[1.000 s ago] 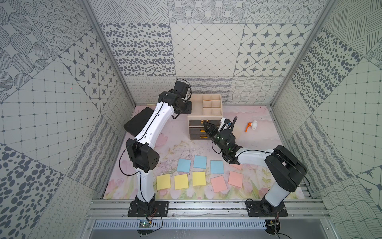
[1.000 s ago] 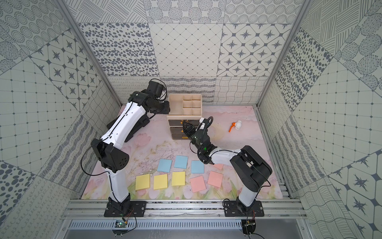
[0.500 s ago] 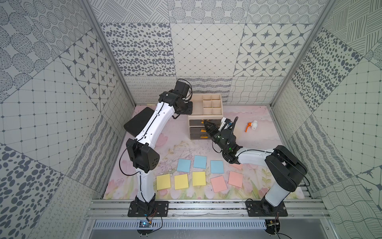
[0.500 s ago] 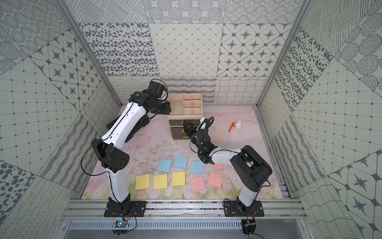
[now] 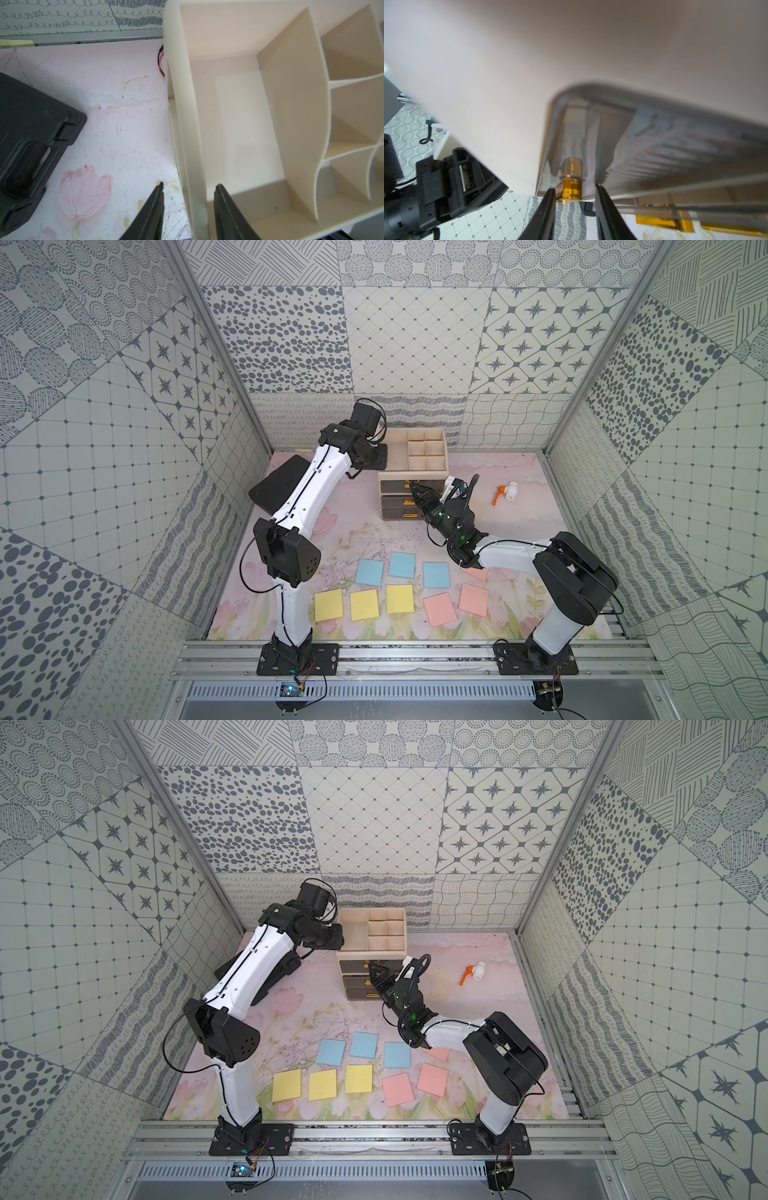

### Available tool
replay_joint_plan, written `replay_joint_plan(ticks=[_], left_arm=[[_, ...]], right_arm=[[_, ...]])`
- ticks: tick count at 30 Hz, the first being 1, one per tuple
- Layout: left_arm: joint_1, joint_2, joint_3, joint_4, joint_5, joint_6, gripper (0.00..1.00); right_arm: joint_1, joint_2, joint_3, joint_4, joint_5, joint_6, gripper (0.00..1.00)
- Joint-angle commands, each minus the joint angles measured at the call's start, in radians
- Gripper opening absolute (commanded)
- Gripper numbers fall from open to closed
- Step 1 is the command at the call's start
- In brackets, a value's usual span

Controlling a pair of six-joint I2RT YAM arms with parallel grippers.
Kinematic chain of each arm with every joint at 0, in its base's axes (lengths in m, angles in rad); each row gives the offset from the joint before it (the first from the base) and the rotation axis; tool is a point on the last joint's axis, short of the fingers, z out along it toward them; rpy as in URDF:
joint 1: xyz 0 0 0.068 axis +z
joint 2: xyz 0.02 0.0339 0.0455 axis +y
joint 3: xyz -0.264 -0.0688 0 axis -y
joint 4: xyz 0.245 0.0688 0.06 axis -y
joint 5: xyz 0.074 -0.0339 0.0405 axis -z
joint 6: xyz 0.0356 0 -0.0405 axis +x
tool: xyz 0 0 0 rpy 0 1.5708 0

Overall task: Please put the sticky notes in the drawer by color
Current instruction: Open the drawer in the storage box.

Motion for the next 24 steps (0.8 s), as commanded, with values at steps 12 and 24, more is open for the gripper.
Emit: replay_joint_plan(ticks=[12, 24], left_arm=[[-0.007, 0.007, -0.001, -0.018, 0.022, 0.027, 0.43], [-0.013, 0.005, -0.012, -0.015, 0.026, 0.035, 0.43]], right_arm=[[-0.012, -0.083, 0.040, -0.072, 0.050, 0.057, 0.33], [-0.012, -0.017, 0.069, -0.024, 0.063, 0.074, 0.32]])
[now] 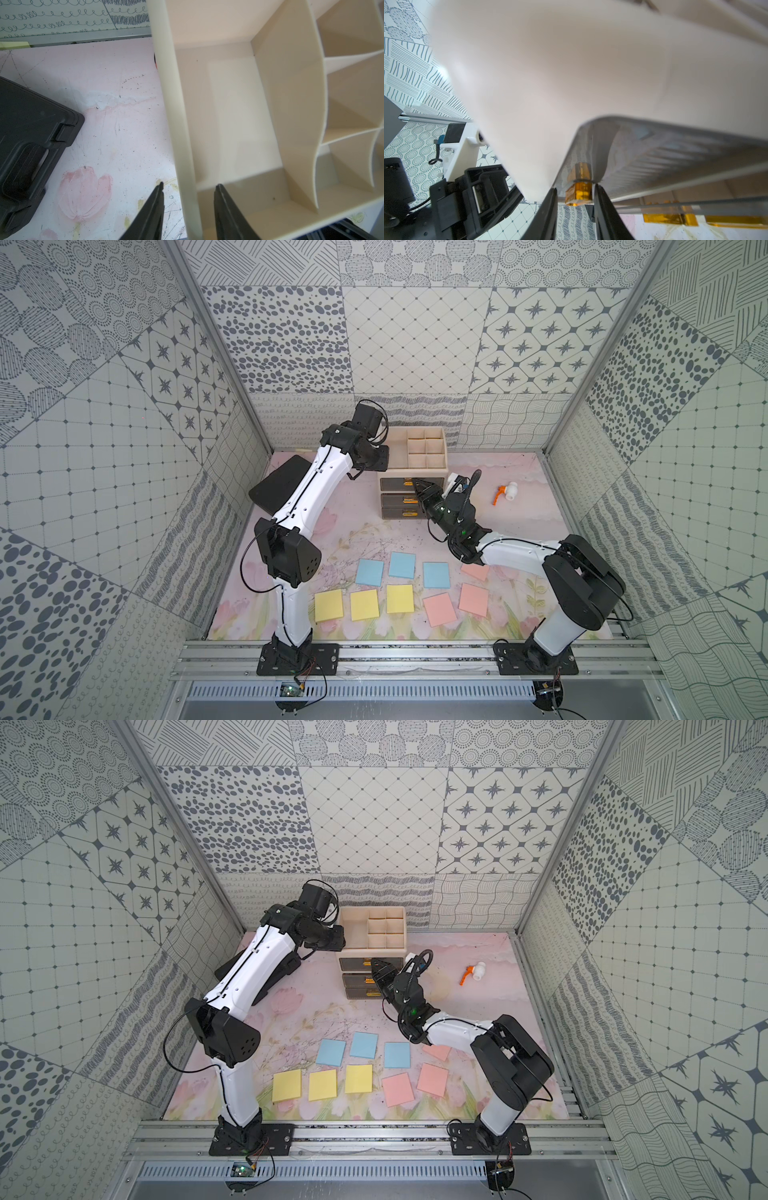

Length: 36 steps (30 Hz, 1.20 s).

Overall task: Please put the sticky notes in the drawer by color
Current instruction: Open the drawer in the storage box.

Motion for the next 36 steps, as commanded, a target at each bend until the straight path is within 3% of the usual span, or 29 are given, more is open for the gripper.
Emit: replay_joint_plan(ticks=[1, 12, 21, 27, 30, 36], left_arm=[[-0.003, 0.005, -0.003, -0.015, 0.023, 0.017, 0.43], [-0.006, 0.007, -0.003, -0.015, 0.024, 0.016, 0.43], [-0.008, 0.013, 0.005, -0.019, 0.019, 0.005, 0.39], [-0.010, 0.046, 0.076, -0.064, 0.008, -0.003, 0.10], [-0.011, 0.065, 0.114, -0.091, -0.001, -0.006, 0.01], [-0.034, 0.114, 0.204, -0.162, -0.062, -0.018, 0.00]], right_arm=[[-0.006, 0.023, 0.030, 0.073, 0.028, 0.019, 0.31], [-0.004, 0.018, 0.033, 0.059, 0.031, 0.018, 0.15], [0.017, -0.006, 0.017, 0.087, 0.061, 0.002, 0.13], [0.031, -0.015, -0.007, 0.122, 0.066, 0.009, 0.14], [0.042, -0.016, -0.025, 0.130, 0.077, 0.015, 0.14], [0.049, 0.007, -0.042, 0.179, 0.082, 0.044, 0.15]])
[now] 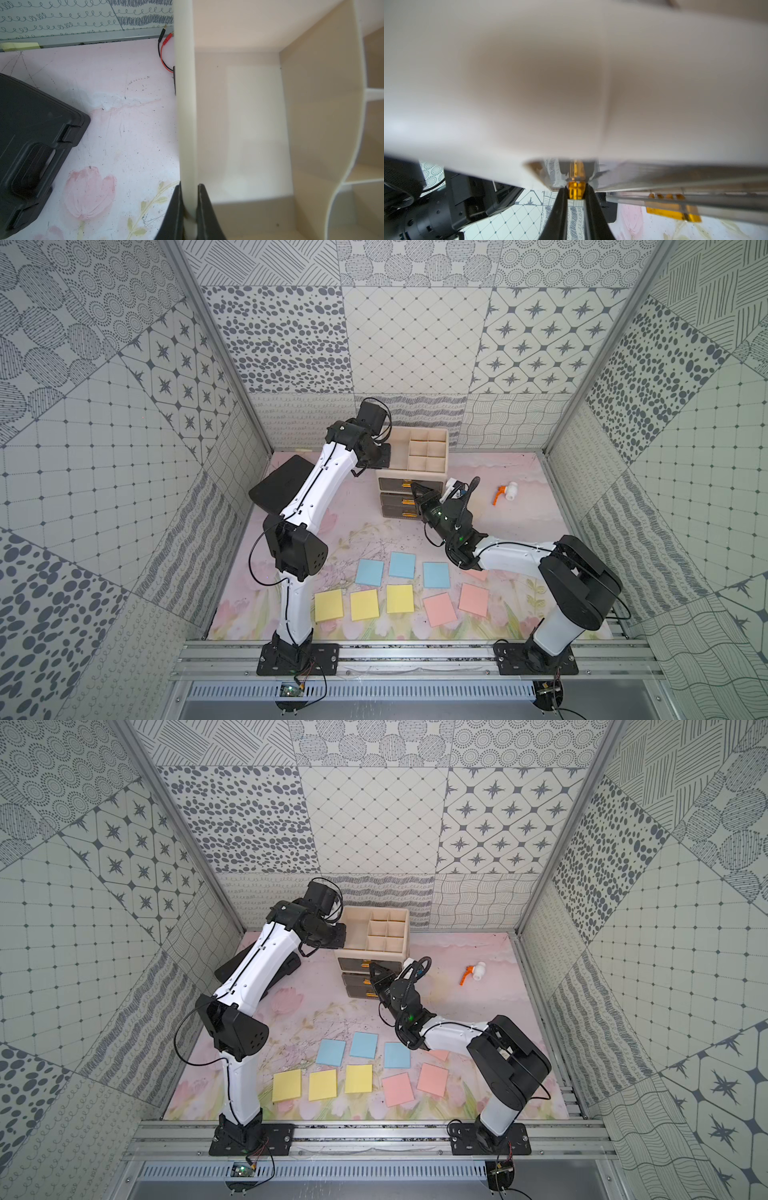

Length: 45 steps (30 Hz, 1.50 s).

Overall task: Please put the sticky notes in the drawer by color
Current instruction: Open the drawer in the storage box.

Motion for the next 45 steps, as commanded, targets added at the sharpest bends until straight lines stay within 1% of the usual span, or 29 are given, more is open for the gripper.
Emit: replay_joint_plan(ticks=[1, 7, 9, 16, 21, 26, 39, 45], left_arm=[[-0.023, 0.040, 0.091, -0.105, -0.025, -0.006, 0.00], [-0.049, 0.116, 0.252, -0.211, -0.097, -0.038, 0.00], [-0.058, 0.132, 0.279, -0.235, -0.121, -0.052, 0.00], [-0.087, 0.145, 0.280, -0.254, -0.213, -0.104, 0.00], [-0.096, 0.144, 0.279, -0.238, -0.240, -0.137, 0.00], [-0.112, 0.151, 0.276, -0.232, -0.302, -0.174, 0.00], [-0.116, 0.168, 0.279, -0.230, -0.325, -0.227, 0.00], [-0.116, 0.179, 0.292, -0.230, -0.329, -0.233, 0.00]], right_arm=[[0.002, 0.001, -0.004, 0.112, 0.017, 0.000, 0.15], [0.007, -0.007, -0.007, 0.108, 0.018, 0.004, 0.14], [0.011, -0.003, -0.010, 0.113, 0.020, 0.011, 0.14], [0.028, 0.020, 0.002, 0.137, 0.012, 0.028, 0.14], [0.042, 0.023, 0.005, 0.146, -0.001, 0.036, 0.14], [0.054, 0.009, -0.008, 0.142, -0.008, 0.046, 0.14], [0.087, -0.035, -0.036, 0.131, 0.003, 0.046, 0.14], [0.100, -0.053, -0.034, 0.127, 0.000, 0.043, 0.14]])
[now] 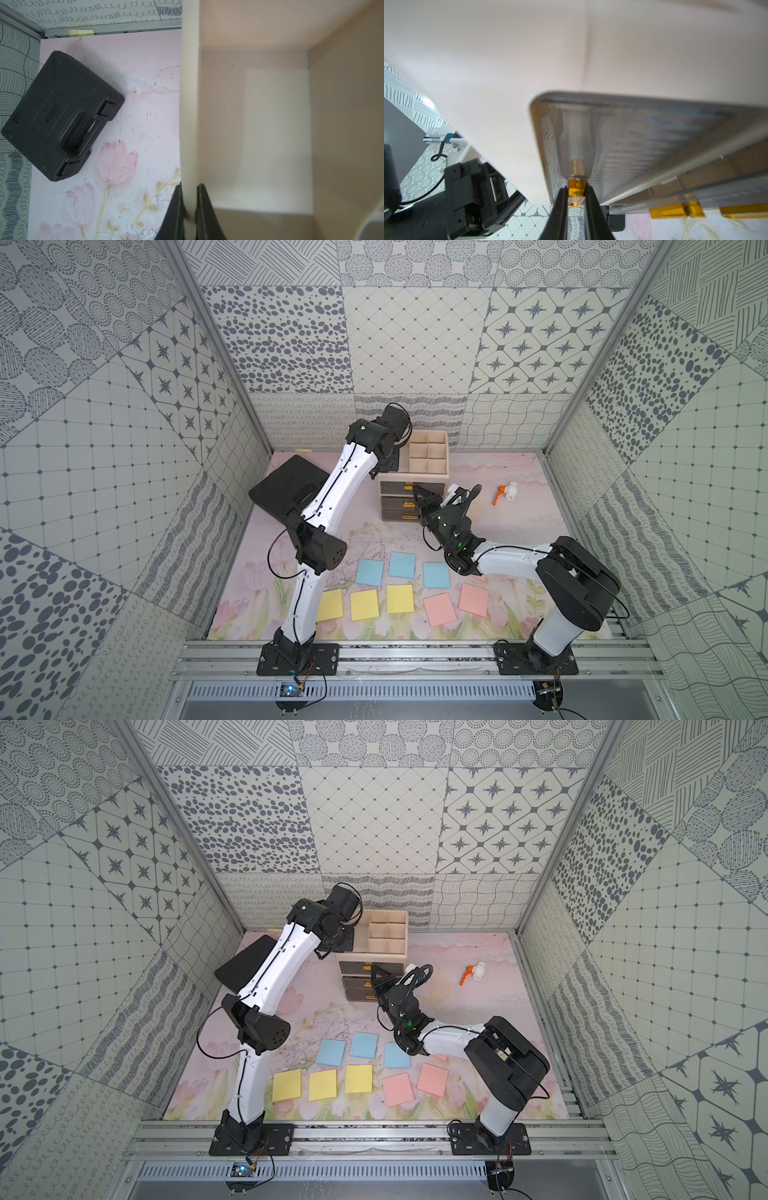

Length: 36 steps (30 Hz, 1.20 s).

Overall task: Please put the sticky notes in the drawer by color
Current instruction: Open the drawer in the storage box.

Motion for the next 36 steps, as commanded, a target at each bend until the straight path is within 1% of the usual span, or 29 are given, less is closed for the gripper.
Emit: replay_joint_plan(ticks=[1, 13, 18, 25, 36], left_arm=[[-0.008, 0.026, 0.014, 0.024, -0.051, -0.076, 0.00], [-0.008, 0.040, 0.022, 0.023, -0.064, -0.091, 0.00], [-0.008, 0.044, 0.028, 0.023, -0.071, -0.100, 0.00], [-0.008, 0.058, 0.044, 0.017, -0.070, -0.112, 0.00], [-0.007, 0.068, 0.050, 0.009, -0.087, -0.119, 0.00]], right_arm=[[0.054, -0.056, 0.001, 0.075, -0.080, -0.014, 0.14], [0.068, -0.097, 0.007, 0.041, -0.084, -0.003, 0.14], [0.068, -0.119, 0.014, -0.007, -0.094, 0.005, 0.12], [0.075, -0.146, 0.003, -0.013, -0.075, 0.000, 0.12], [0.094, -0.137, 0.042, -0.037, -0.089, 0.035, 0.12]])
